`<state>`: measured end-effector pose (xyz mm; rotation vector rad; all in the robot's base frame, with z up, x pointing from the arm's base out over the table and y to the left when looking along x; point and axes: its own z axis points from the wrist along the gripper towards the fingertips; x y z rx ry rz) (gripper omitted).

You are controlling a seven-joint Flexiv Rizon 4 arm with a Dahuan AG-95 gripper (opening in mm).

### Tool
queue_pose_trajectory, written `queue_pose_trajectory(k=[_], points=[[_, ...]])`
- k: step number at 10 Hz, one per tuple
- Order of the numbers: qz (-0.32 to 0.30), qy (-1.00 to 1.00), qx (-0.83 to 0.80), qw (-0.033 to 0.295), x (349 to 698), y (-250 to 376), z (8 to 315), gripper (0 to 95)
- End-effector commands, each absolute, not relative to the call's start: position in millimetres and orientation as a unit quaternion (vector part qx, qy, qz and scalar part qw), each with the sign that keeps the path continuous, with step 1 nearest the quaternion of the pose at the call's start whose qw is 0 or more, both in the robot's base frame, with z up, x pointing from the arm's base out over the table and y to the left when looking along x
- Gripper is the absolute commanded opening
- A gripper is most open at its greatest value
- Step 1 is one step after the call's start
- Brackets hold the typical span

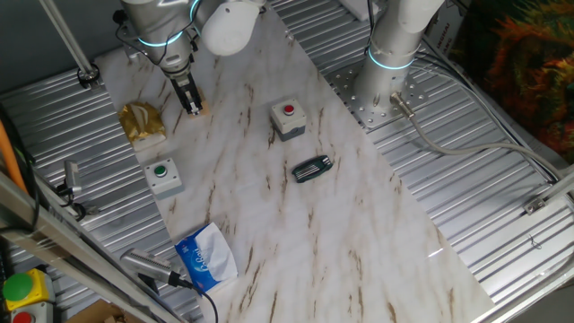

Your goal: Approach and touch the side of the small block

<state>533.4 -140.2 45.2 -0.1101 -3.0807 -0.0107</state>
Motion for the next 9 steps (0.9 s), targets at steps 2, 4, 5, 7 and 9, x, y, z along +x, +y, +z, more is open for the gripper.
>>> queue_pose_trajectory(k=[2,4,5,7,9], points=[[-0.003,-0.999,-0.034,0.029,533.2,-140.2,45.2,0.0],[-0.004,-0.999,-0.034,0.031,533.2,-140.2,45.2,0.0],[-0.005,-0.999,-0.033,0.032,533.2,-140.1,45.2,0.0],[-0.007,-0.999,-0.030,0.031,533.2,-139.8,45.1,0.0],[-0.007,-0.999,-0.008,0.032,533.2,-139.8,45.1,0.0]])
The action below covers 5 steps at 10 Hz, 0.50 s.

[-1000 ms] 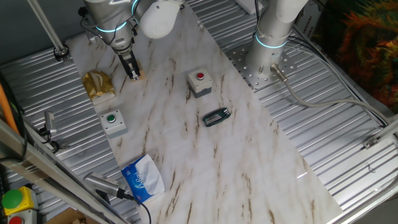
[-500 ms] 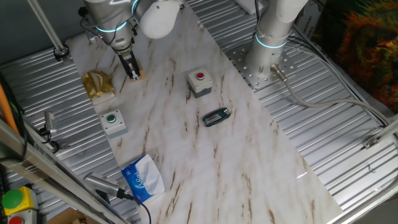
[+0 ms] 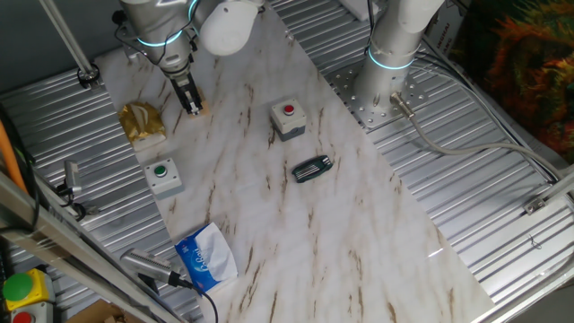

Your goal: Approach and touch the side of the small block

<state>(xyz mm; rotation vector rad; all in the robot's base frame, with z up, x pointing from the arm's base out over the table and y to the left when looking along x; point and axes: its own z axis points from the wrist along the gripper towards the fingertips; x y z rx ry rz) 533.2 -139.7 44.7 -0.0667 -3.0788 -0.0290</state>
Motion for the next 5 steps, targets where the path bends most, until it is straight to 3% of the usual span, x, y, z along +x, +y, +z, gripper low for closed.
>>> queue_pose_trajectory(k=[1,5], points=[[-0.011,-0.999,0.009,0.034,533.2,-139.8,45.0,0.0],[-0.010,-0.999,0.020,0.036,533.1,-139.7,44.8,0.0]])
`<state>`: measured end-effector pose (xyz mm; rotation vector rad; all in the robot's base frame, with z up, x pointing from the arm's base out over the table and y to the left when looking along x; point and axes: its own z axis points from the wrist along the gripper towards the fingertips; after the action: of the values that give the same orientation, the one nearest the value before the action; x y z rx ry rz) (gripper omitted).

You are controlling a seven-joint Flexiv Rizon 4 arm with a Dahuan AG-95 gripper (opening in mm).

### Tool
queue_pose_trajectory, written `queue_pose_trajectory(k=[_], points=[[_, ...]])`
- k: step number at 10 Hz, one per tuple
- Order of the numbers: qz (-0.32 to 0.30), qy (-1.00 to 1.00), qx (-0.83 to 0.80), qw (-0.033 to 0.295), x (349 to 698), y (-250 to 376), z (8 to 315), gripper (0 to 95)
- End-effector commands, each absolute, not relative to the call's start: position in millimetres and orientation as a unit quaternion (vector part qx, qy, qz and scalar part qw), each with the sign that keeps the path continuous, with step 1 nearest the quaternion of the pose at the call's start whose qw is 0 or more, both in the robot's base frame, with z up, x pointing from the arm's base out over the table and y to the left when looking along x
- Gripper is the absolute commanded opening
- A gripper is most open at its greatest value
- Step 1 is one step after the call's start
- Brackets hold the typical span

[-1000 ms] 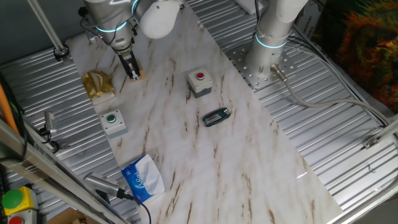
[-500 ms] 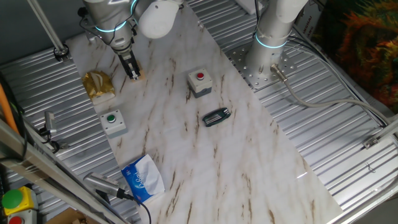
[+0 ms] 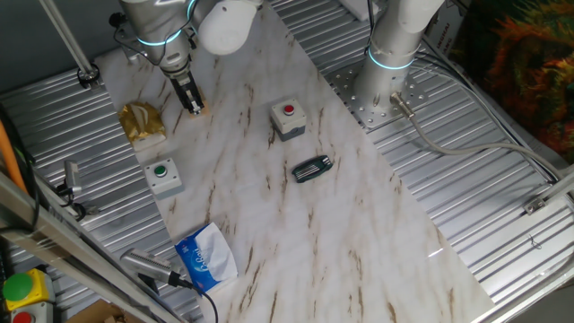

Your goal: Approach and touch the side of the small block

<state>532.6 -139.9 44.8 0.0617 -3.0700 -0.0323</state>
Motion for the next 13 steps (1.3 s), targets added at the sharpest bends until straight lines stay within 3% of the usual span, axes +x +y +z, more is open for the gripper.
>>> queue_pose_trajectory(k=[1,13], points=[[-0.010,-0.999,0.019,0.036,533.1,-139.7,44.8,0.0],[-0.004,-0.999,0.020,0.038,533.1,-143.3,43.3,0.0]])
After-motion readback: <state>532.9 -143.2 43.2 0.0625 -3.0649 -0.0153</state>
